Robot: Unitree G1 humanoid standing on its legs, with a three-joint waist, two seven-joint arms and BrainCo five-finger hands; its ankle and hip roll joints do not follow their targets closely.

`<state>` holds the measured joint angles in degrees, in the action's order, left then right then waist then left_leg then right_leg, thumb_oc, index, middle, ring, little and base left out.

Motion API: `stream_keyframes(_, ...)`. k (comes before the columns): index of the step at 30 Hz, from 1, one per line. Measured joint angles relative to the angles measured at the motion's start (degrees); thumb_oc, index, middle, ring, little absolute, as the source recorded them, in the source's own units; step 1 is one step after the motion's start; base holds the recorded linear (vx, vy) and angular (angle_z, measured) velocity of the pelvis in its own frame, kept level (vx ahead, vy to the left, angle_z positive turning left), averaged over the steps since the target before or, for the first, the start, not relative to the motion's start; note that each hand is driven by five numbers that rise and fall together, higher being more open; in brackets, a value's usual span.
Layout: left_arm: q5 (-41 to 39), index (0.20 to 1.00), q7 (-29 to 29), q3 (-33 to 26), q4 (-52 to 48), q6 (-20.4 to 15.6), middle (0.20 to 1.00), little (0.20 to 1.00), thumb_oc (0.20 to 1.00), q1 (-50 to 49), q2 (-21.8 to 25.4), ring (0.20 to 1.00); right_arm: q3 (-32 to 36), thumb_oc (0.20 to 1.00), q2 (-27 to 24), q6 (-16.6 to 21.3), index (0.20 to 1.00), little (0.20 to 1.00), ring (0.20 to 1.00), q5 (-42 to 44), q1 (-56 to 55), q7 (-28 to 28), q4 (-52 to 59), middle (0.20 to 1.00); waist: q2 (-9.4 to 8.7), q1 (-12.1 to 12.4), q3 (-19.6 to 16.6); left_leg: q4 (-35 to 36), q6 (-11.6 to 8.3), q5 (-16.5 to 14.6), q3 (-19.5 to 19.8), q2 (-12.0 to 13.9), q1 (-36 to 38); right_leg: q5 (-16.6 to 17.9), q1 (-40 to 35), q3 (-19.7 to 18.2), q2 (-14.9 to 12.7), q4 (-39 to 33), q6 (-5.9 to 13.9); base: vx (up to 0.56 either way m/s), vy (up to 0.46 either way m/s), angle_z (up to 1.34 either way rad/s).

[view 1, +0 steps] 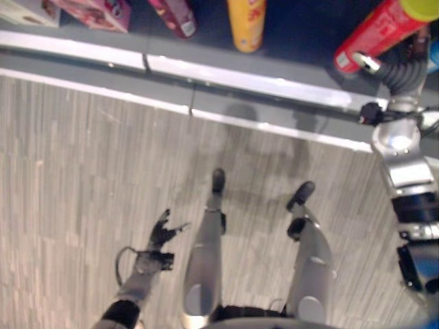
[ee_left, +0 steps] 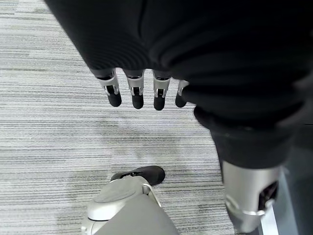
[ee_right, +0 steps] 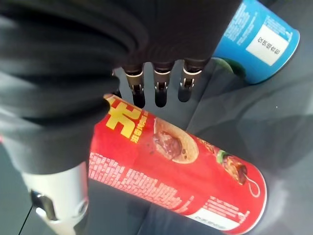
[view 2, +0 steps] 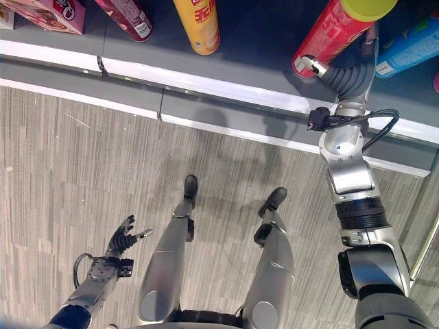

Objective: Put the goods on the table back onto the shelves and tidy them up.

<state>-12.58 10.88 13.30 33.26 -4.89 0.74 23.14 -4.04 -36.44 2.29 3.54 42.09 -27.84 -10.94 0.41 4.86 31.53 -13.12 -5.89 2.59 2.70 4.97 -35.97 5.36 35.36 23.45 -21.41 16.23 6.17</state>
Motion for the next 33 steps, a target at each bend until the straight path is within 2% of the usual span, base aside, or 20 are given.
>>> stream_keyframes(7, 0.0, 1.000, -0.5, -0.2, 0.0, 0.0, 1.000, 1.000, 1.000, 0.0, 0.1, 1.000, -0.7, 1.000, -0.3, 0.0, 1.000, 1.000, 1.000, 0.0, 0.5, 1.2, -1.0, 1.000, 0.00, 0.1, 0.0, 0.0, 0.00, 0.0, 0.0, 0.0, 0.0, 0.0, 0.0, 0.0, 0.0, 0.0, 0.00, 0.00, 0.000, 0.00)
stream_keyframes(17, 0.0, 1.000, -1.2, -0.4, 0.0, 0.0, 1.000, 1.000, 1.000, 0.0, 0.6, 1.000, -4.0, 1.000, -5.0, -0.2, 1.000, 1.000, 1.000, -0.1, 1.4, 3.7, -2.1, 1.000, 0.00, 0.5, 0.0, 0.0, -0.01, 0.0, 0.0, 0.0, 0.1, 0.0, 0.0, 0.0, 0.0, 0.1, -0.01, 0.00, 0.000, 0.00)
stream_keyframes(33, 0.0, 1.000, -1.6, -0.4, 0.0, 0.0, 1.000, 1.000, 1.000, 0.0, 0.8, 1.000, -4.5, 1.000, -5.0, -0.3, 1.000, 1.000, 1.000, -0.2, 1.6, 6.1, -2.0, 1.000, 0.00, 0.5, 0.0, -0.1, 0.00, 0.0, -0.1, 0.0, 0.2, 0.0, 0.0, -0.1, 0.0, 0.1, -0.02, 0.00, 0.000, 0.00)
